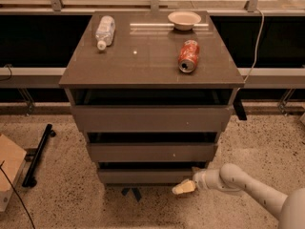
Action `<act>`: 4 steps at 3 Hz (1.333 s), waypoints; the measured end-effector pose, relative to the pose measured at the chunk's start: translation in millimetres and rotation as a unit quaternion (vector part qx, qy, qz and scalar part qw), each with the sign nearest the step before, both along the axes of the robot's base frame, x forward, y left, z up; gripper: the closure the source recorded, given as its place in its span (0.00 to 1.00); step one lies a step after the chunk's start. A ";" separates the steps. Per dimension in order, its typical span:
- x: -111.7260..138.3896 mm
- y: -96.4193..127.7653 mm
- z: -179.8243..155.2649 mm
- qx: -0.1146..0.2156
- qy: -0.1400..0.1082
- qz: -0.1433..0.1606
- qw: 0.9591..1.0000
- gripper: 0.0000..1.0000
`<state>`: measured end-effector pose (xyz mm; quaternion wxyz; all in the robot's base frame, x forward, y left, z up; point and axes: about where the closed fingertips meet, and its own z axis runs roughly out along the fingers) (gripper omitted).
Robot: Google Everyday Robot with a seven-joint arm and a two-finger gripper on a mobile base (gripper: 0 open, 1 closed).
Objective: Open bottom drawer
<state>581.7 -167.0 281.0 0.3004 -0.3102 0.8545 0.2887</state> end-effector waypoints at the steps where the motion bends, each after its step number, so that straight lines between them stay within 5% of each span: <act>1: 18.6 0.4 -12.9 0.002 -0.001 0.002 1.000 0.00; 3: 51.7 5.8 -40.3 0.015 0.008 0.009 1.000 0.00; 4: 53.4 13.3 -51.0 0.019 0.018 0.018 0.999 0.19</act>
Offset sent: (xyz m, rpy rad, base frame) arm 0.0577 -0.0019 -0.0344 0.0181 -0.0033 0.0119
